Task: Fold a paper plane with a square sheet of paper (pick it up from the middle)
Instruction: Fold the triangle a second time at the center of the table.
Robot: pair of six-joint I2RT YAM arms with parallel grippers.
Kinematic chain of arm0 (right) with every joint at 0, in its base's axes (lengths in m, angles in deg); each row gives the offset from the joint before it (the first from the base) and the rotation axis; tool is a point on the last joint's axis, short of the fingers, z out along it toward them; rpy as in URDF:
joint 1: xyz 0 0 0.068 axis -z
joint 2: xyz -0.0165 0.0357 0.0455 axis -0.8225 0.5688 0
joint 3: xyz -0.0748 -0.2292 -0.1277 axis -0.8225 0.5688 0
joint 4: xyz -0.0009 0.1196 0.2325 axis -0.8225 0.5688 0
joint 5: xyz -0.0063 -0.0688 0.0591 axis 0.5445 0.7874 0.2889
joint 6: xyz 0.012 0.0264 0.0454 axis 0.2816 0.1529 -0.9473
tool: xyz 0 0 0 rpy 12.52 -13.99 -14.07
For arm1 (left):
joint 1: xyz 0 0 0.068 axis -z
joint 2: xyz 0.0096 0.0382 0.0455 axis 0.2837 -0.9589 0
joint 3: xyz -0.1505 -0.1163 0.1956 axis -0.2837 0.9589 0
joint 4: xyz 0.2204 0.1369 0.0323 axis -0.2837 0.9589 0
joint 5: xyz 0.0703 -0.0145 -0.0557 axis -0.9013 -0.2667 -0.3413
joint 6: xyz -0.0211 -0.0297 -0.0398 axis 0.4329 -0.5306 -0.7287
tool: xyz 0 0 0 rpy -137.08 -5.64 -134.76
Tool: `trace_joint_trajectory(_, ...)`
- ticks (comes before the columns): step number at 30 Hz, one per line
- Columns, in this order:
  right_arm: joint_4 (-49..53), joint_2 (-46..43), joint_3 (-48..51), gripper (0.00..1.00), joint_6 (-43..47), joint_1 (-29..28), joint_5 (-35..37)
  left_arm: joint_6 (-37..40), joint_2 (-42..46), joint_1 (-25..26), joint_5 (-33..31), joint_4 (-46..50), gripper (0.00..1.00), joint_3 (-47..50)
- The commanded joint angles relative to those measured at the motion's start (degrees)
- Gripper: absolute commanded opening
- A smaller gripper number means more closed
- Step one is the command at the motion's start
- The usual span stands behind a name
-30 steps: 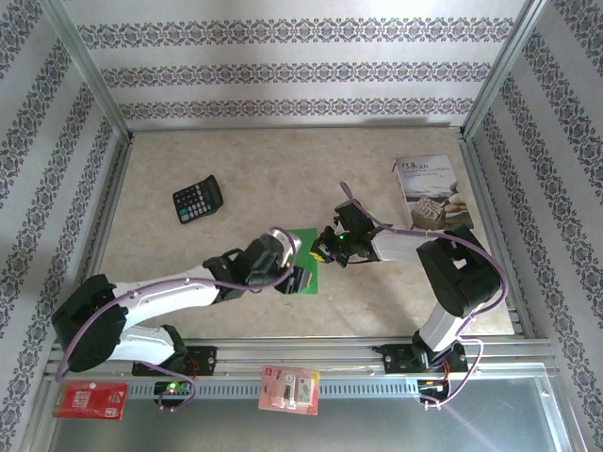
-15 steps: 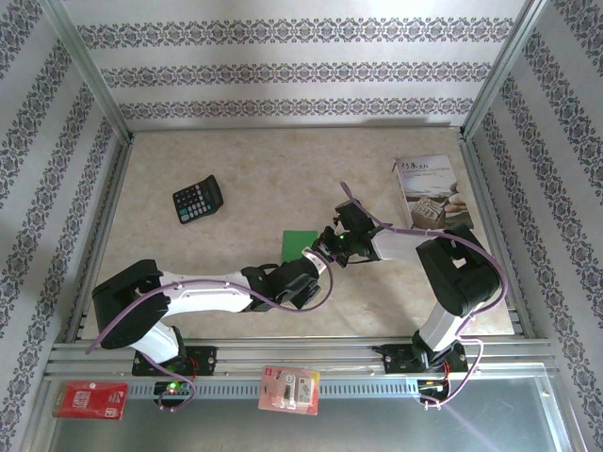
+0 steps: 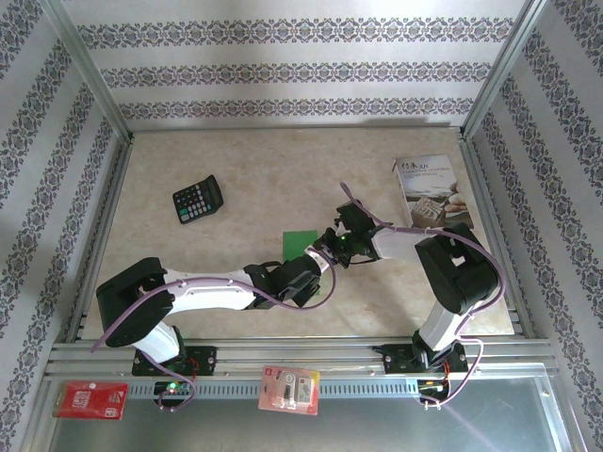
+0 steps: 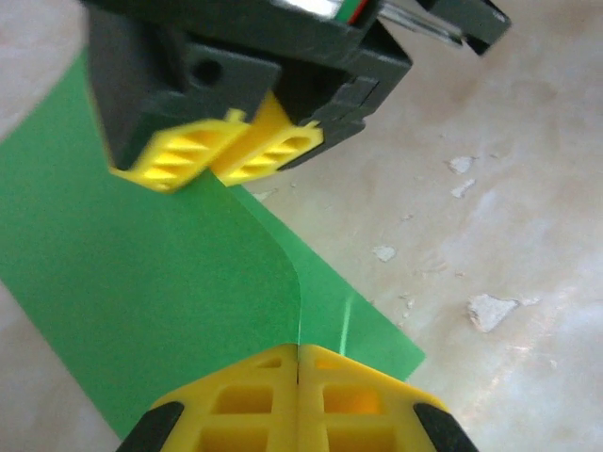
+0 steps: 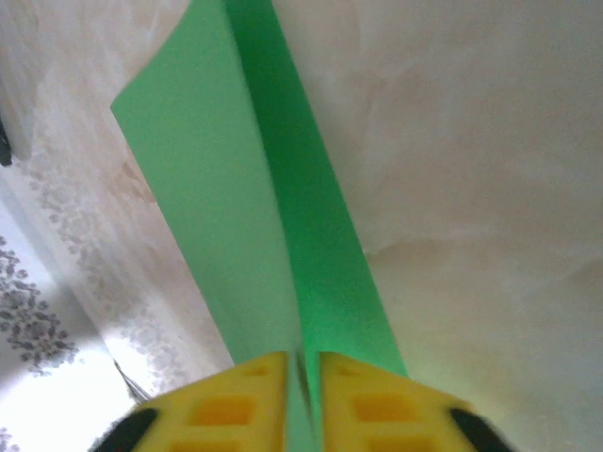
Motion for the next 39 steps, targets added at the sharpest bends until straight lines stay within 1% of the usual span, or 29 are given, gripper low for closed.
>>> trace_joint_trajectory(1,3.4,-5.0,-0.1,0.29,4.9,2.6,-0.2,-2.5,0.7,-2.8,9.1,-3.5,0.0,1.0)
trace_joint_trajectory(3,5.2,-8.7,0.9,0.34,8.8,4.9,-0.4,-3.9,1.2,-4.2,14.8,-6.4,0.0,2.0)
trace_joint_trajectory(6,6.9,-13.9,2.1,0.35,14.3,6.9,0.1,-5.2,1.0,-6.0,21.3,-9.8,0.0,3.3)
trace_joint_trajectory(7,6.2,-14.7,2.2,0.35,15.1,6.6,-0.1,-5.6,0.8,-6.4,22.4,-10.3,0.0,3.6)
trace_joint_trajectory(9,4.2,-13.9,1.6,0.3,15.2,5.7,-1.7,-6.6,0.7,-7.4,24.5,-11.5,0.0,4.3)
trace_joint_trajectory(11,2.7,-10.8,-0.2,0.24,14.7,4.3,-3.4,-7.2,0.7,-7.9,25.5,-12.5,0.0,4.9)
trace_joint_trajectory(15,1.4,-4.7,-4.0,0.2,15.3,1.5,-3.6,-8.1,0.5,-8.8,26.4,-13.1,0.0,5.9)
trace_joint_trajectory(21,1.4,3.0,-5.6,0.15,17.3,1.6,-2.4,-10.2,0.4,-10.7,28.7,-15.4,0.0,7.0)
trace_joint_trajectory(29,3.6,6.2,-4.9,0.13,21.7,2.5,-0.1,-12.7,-1.0,-15.1,34.0,-16.7,0.0,8.1)
trace_joint_trajectory(39,5.1,6.3,-4.2,0.11,23.1,2.7,1.0,-14.2,-2.6,-19.9,37.4,-17.7,0.0,9.1)
